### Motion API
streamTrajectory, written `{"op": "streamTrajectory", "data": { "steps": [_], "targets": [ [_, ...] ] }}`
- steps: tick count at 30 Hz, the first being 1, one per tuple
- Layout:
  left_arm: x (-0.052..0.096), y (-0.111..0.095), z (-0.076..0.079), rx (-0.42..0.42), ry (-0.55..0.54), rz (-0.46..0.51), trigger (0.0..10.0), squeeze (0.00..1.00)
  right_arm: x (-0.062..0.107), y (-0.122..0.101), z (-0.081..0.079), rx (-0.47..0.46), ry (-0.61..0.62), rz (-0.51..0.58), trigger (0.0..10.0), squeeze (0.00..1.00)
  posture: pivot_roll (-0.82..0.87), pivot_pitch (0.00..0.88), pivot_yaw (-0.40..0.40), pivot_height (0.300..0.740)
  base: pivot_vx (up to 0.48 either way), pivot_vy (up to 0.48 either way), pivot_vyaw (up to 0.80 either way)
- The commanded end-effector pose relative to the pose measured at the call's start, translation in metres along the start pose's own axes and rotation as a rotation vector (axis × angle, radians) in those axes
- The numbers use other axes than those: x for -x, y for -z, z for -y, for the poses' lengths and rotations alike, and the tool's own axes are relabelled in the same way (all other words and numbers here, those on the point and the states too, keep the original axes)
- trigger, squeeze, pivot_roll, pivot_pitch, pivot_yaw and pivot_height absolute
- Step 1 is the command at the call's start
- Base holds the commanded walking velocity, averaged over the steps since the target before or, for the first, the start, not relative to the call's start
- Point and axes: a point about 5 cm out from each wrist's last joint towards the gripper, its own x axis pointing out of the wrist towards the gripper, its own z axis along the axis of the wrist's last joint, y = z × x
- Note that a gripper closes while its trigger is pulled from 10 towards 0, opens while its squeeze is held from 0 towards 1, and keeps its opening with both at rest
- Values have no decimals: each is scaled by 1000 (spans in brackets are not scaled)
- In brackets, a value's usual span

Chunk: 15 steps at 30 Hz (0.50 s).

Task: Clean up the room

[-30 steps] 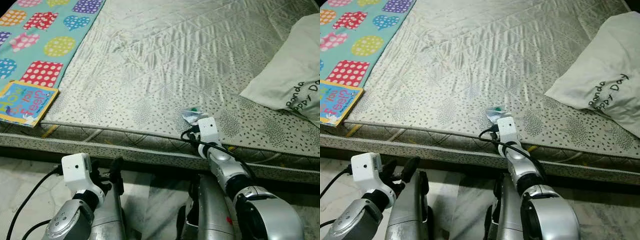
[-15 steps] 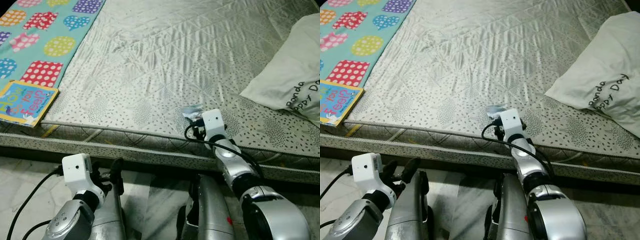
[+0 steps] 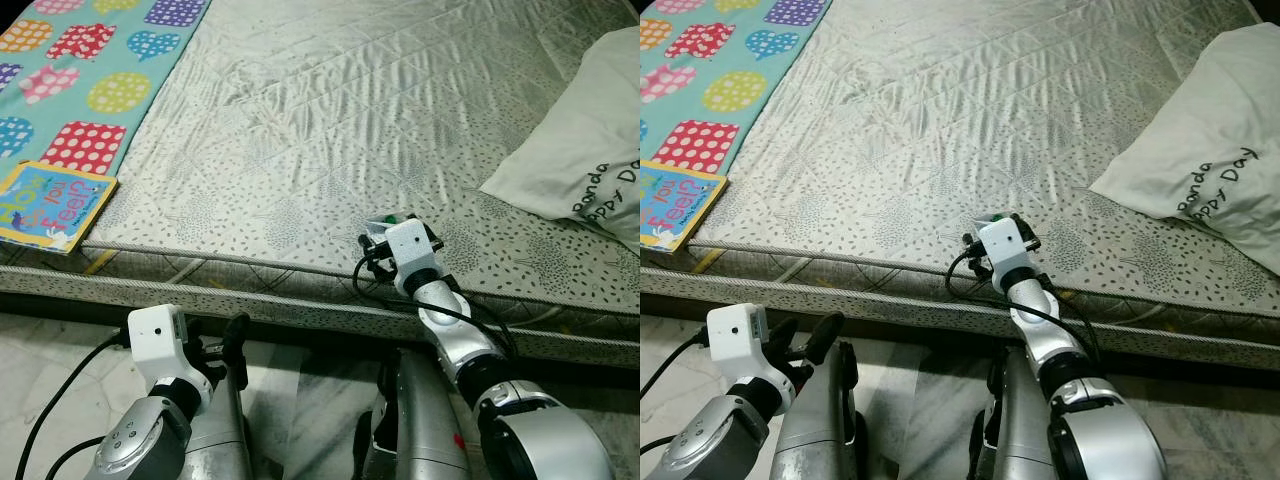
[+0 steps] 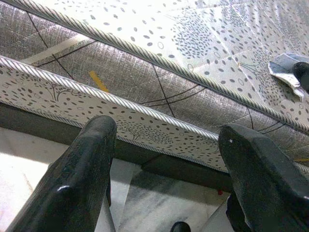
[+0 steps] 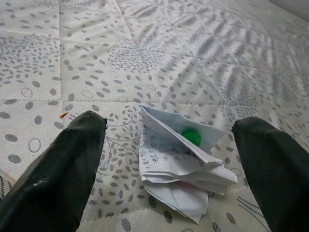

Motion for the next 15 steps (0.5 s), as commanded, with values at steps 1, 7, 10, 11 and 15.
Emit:
{"op": "streamTrajectory", "data": {
  "steps": [1,7,10,11,15],
  "targets": [
    [4,3,-3,-20,-16,-10,10000,0,1,0,-7,8,-14,10,10000,0,265,253,-21,543,0,0,0],
    [12,6,-2,-17,-19,-15,10000,0,0,-2,-17,2,-31,11,10000,0,269,284,-22,543,0,0,0],
    [17,10,1,1,-13,-29,10000,0,-2,-4,-22,12,-29,12,10000,0,264,314,-23,543,0,0,0],
    [19,11,3,8,-10,-33,10000,0,-3,-6,-22,21,-23,14,10000,0,263,323,-26,543,0,0,0],
    [26,14,7,22,-8,-43,10000,0,-8,-12,-17,59,13,19,10000,0,264,344,-33,543,0,0,0]
  ]
}}
